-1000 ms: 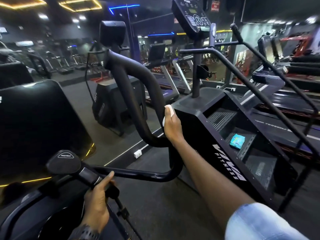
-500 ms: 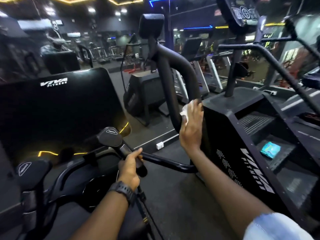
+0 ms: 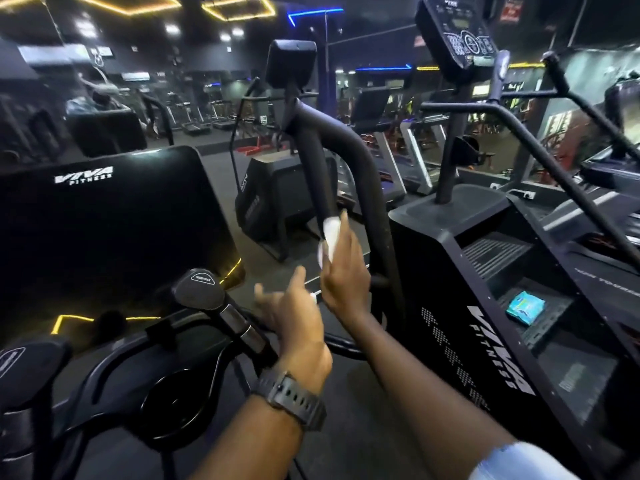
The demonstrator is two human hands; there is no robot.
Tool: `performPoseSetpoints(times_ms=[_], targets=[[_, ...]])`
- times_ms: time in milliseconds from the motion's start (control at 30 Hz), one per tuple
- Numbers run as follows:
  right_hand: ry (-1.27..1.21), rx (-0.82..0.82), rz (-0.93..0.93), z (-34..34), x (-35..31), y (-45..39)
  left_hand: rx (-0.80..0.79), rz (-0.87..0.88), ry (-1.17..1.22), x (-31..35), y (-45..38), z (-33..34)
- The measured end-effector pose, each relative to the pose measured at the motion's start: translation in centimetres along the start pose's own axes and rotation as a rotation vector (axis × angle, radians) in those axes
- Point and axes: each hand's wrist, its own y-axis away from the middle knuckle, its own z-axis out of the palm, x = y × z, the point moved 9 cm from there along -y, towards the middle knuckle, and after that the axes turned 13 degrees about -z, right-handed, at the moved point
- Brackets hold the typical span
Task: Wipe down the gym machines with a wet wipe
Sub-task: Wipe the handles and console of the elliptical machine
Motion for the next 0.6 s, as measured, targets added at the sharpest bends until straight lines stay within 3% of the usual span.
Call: performPoseSetpoints(times_ms=[100, 200, 267, 333, 400, 500, 600], targets=[[0.13, -0.051, -0.047, -0.4, 2.4, 4.0, -0.32, 0.157, -0.063, 4.6, 1.1, 5.5], [-0.201, -0.054, 0.014, -1.1, 0.1, -0.6, -0.511, 0.204, -0.142, 7.4, 0.5, 9.2], [-0.415, -0.027, 0.001, -1.5, -2.4, -5.9, -0.553, 0.214, -0.158, 8.5, 0.5, 10.6], [-0.448, -0.033, 0.011, -1.7, -3.0, -9.4, -0.538, 0.213, -0.159, 8.9, 0.2, 11.2], [-0.35, -0.097, -0.075, -0.9, -2.8, -8.6, -0.526, 0.213, -0.156, 9.4, 0.6, 10.8], [-0.169, -0.176, -0.125, 0.1, -0.4, -0.8, -0.59, 0.213, -0.188, 9.4, 1.3, 10.6], [0.133, -0.152, -0.264, -0.6, 3.8, 6.0, -0.626, 0.222, -0.224, 9.2, 1.1, 10.3]])
